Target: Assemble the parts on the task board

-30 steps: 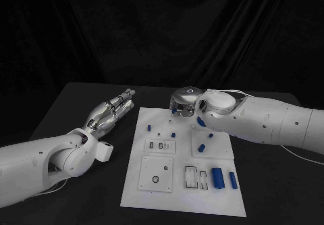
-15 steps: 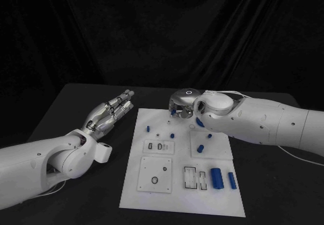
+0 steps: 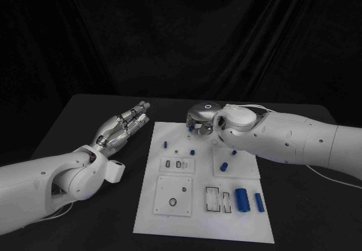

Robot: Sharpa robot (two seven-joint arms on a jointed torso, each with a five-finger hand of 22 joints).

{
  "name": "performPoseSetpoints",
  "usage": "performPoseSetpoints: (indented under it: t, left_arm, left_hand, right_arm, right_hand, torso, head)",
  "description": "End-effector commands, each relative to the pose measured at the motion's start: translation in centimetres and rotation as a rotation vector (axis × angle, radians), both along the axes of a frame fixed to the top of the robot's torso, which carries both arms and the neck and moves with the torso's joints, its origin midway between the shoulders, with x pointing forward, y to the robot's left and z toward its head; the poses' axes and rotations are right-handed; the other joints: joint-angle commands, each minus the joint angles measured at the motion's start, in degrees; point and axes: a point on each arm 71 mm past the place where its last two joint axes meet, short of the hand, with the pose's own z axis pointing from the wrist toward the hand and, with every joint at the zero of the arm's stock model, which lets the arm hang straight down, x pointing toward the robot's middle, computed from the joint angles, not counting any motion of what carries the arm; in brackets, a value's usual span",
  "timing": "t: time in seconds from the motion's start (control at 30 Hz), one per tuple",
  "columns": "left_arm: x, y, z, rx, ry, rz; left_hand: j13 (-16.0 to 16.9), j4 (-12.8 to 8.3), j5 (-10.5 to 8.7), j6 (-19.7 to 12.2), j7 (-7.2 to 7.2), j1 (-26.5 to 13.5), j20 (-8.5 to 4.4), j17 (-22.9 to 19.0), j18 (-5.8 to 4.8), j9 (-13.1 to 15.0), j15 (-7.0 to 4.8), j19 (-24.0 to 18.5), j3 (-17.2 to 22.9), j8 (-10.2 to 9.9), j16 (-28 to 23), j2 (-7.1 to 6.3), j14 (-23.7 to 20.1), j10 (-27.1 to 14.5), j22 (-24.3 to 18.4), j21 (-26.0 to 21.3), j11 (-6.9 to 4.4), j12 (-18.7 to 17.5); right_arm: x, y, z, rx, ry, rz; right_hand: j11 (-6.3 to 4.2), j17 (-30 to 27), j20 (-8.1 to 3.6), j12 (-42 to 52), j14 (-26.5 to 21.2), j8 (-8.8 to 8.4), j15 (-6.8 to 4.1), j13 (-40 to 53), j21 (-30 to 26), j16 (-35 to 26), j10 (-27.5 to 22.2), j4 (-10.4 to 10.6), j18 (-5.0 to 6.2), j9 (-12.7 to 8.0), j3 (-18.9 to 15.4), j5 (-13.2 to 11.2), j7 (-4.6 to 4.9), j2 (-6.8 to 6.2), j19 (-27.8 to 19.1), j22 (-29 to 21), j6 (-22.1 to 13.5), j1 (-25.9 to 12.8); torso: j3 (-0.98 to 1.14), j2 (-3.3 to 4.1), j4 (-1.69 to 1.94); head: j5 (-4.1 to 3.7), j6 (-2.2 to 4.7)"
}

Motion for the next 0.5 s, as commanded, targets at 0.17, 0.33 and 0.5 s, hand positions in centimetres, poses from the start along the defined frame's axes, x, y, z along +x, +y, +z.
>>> performPoseSetpoints:
  t: [0.17, 0.33, 0.5]
  left_arm:
    - [-0.12, -0.14, 0.85, -0.054, -0.091, -0.019]
    - [-0.03, -0.19, 0.79, -0.052, -0.088, -0.019]
    - [0.05, -0.20, 0.74, -0.050, -0.085, -0.020]
  left_hand:
    - [0.1, 0.1, 0.35, 2.0, 0.42, 0.9, 0.57, -0.1, 1.05, 0.3, 0.19, 0.1, 0.6, 0.6, -0.2, 0.00, 0.0, 0.0, 0.1, 0.4, 0.95, -0.1]
    - [0.1, 0.1, 0.35, 1.9, 0.46, 0.9, 0.59, -0.1, 1.05, 0.2, 0.19, 0.1, 0.6, 0.6, -0.2, 0.02, 0.0, 0.0, 0.1, 0.4, 0.99, -0.1]
    - [0.1, 0.1, 0.36, 1.9, 0.47, 0.9, 0.60, -0.1, 1.05, 0.2, 0.19, 0.1, 0.7, 0.6, -0.2, 0.02, 0.0, -0.1, 0.1, 0.4, 1.01, -0.1]
  right_arm:
    - [-0.09, -0.03, -0.54, -0.009, 0.011, -0.009]
    - [-0.11, -0.09, -0.64, -0.011, 0.014, -0.014]
    - [0.09, -0.61, -0.58, -0.002, 0.000, -0.045]
  right_hand:
    - [-0.03, -0.1, 0.06, -0.1, -0.1, -0.10, -0.06, 0.0, 0.2, 0.0, -0.6, 0.2, -1.13, -0.1, 0.2, -0.5, 0.05, -0.32, -0.2, 0.1, -0.5, -0.4]
    - [0.73, -0.6, 0.13, -0.1, -0.5, -0.31, 0.31, 0.0, 0.0, -0.3, -5.0, 0.8, -1.14, -0.4, -0.7, -2.2, -1.27, -1.47, -0.7, 0.4, -5.2, -2.2]
    - [1.90, -3.0, 0.45, -0.1, -2.4, -0.68, 0.28, 0.1, -2.4, -2.3, -17.5, 1.1, -0.75, -0.9, -8.1, -3.7, -6.67, -1.91, -2.7, -0.9, -24.7, -3.8]
  torso:
    - [0.00, -0.06, 0.06]
    - [-0.01, -0.05, -0.02]
    - [-0.01, -0.05, -0.02]
  head:
    - [0.12, -0.12]
    - [0.17, 0.02]
    - [0.21, 0.17]
